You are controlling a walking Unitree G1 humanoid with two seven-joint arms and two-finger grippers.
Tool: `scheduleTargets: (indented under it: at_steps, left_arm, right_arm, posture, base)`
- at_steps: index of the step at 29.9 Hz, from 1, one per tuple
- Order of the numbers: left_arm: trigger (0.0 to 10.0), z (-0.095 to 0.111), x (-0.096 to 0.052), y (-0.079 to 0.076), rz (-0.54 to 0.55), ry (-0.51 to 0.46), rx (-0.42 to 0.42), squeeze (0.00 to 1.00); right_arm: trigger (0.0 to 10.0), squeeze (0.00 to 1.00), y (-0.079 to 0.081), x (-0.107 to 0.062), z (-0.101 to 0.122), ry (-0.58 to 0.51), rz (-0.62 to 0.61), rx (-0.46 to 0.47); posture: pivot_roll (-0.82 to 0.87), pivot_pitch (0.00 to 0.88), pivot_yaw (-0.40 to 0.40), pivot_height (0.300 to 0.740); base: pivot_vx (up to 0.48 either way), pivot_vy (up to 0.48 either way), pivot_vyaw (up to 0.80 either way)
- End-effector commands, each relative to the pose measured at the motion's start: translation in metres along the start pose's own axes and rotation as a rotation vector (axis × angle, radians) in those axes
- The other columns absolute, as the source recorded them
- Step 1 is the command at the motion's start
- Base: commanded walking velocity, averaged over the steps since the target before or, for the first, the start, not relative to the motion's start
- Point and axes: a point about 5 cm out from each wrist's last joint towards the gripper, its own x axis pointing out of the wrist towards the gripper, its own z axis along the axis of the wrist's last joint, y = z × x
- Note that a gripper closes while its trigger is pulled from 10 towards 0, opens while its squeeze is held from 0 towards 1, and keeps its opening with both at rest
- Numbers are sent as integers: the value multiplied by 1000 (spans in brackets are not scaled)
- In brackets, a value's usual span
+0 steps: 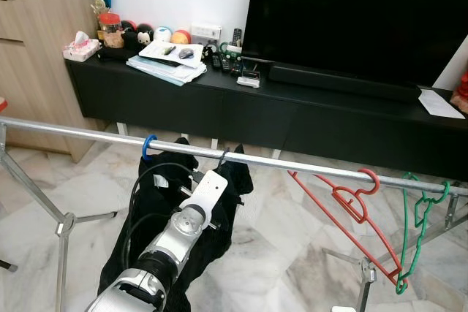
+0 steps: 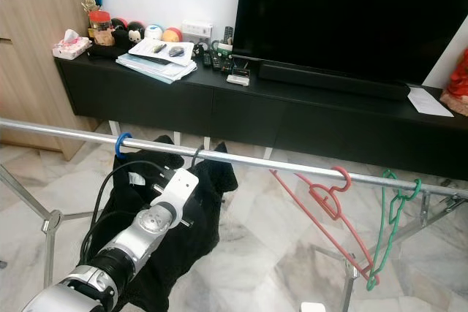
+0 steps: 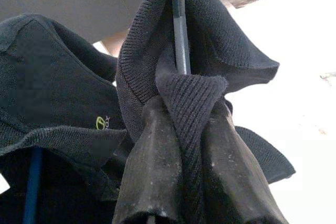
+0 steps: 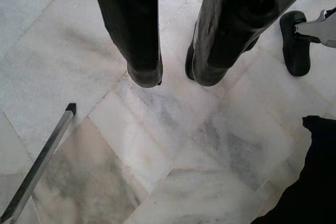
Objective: Hang hanger
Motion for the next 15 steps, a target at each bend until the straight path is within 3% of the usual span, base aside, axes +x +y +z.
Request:
scheduleTargets:
  at_steps: [1, 5, 9, 11, 12, 15]
  left_arm:
    - [0, 4, 0, -3, -21, -18, 13, 0]
    - [0, 2, -1, -6, -41, -18, 17, 0]
    - [0, 13, -3, -1, -27, -119, -29, 0]
    - [0, 24, -7, 7, -19, -222, -53, 0]
    - [0, 24, -17, 20, 4, -288, -37, 0]
    - [0, 19, -25, 27, 17, -309, -15, 0]
  right_arm:
    - [10000, 0, -2, 0, 0, 1, -7, 11]
    - [10000, 0, -2, 0, 0, 1, -5, 12]
    - [10000, 0, -1, 0, -1, 0, -6, 19]
    - [10000, 0, -1, 0, -1, -2, -7, 25]
    - [10000, 0, -1, 0, -2, -7, -8, 39]
    - [10000, 0, 0, 0, -3, -8, -7, 47]
  posture:
    - [62, 0, -141, 740]
    - [62, 0, -138, 740]
    - [59, 0, -131, 740]
    - [60, 0, -126, 740]
    - [64, 0, -112, 740]
    - [68, 0, -106, 740]
  base:
    - [0, 0, 0]
    - [0, 0, 0]
    - [0, 0, 0]
    - [0, 0, 0]
    - [0, 0, 0]
    - [0, 0, 0]
